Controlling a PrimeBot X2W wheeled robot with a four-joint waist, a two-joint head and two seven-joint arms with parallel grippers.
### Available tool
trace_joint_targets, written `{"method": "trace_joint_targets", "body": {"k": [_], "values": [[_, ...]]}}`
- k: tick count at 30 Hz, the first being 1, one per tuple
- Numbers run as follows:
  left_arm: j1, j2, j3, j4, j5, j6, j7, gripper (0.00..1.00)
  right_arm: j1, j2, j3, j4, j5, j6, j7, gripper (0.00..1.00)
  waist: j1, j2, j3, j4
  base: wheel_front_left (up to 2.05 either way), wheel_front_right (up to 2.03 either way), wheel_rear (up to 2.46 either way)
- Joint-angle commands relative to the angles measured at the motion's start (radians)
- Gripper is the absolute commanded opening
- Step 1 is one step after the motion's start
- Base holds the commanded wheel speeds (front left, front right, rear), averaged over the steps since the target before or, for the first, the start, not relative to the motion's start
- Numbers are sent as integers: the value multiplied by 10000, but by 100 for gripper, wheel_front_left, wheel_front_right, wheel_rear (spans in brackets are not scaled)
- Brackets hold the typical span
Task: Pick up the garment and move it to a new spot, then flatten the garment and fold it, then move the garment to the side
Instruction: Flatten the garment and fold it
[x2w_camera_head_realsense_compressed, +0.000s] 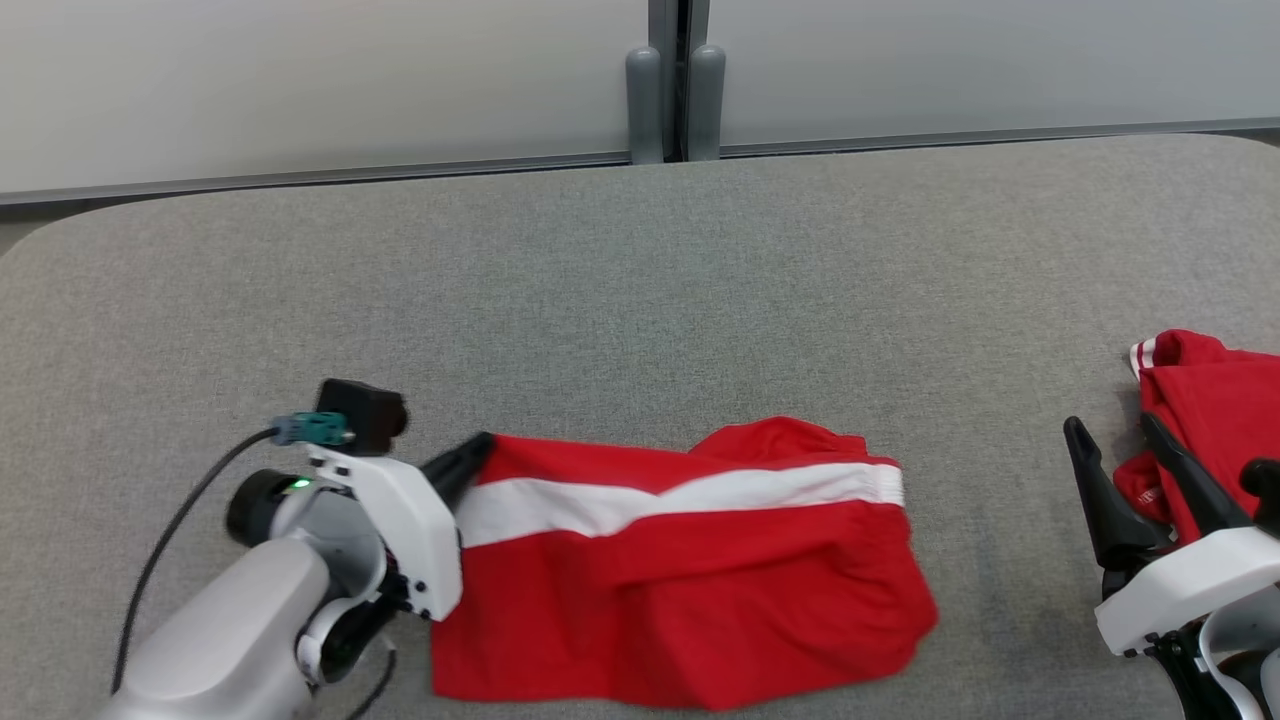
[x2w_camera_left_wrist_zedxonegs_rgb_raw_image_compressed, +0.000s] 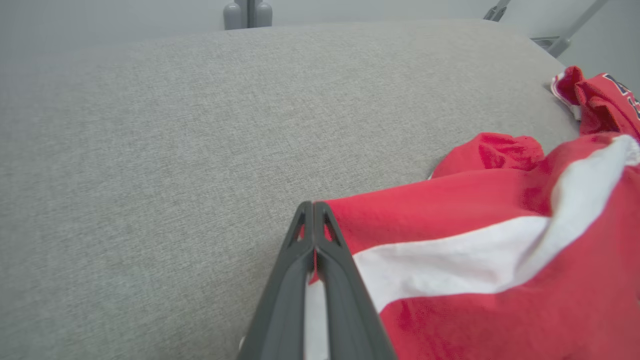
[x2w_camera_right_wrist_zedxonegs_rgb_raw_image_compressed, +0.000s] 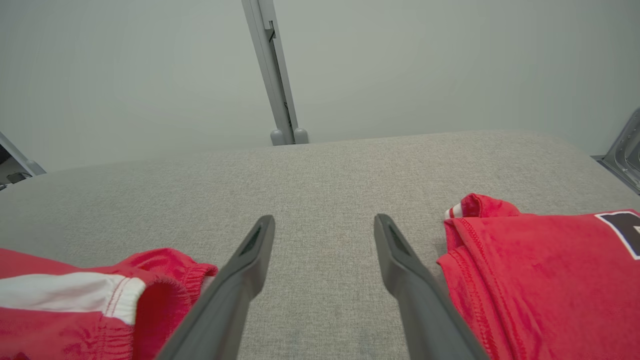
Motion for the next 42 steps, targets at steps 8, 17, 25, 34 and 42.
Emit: {"method": "trace_joint_targets", "body": {"k": [8, 17, 25, 34, 42], "values": [[409, 217, 786, 1059, -317, 732, -959, 0, -99, -28, -2, 71, -118, 2, -111, 100, 0, -1, 44, 63, 0, 0, 0], [682, 78, 821, 1208, -195, 369, -1917, 100, 31, 32, 187, 224, -123, 2, -157, 100, 0, -1, -323, 23, 0, 0, 0], [1722, 702, 1490, -561, 67, 1507, -3477, 100, 199, 159, 907, 261, 163, 2, -135, 100, 0, -1, -807, 118, 0, 0, 0], [2754, 581, 2807, -2541, 1467, 2877, -4086, 100, -565, 304, 2307, 705, 1168, 2, 247, 100, 0, -1, -738, 817, 0, 0, 0], [4082, -476, 4241, -3331, 2977, 2504, -4088, 100, -944, 146, 3200, 1468, 3036, 2, 1388, 100, 0, -1, -716, 1798, 0, 0, 0]]}}
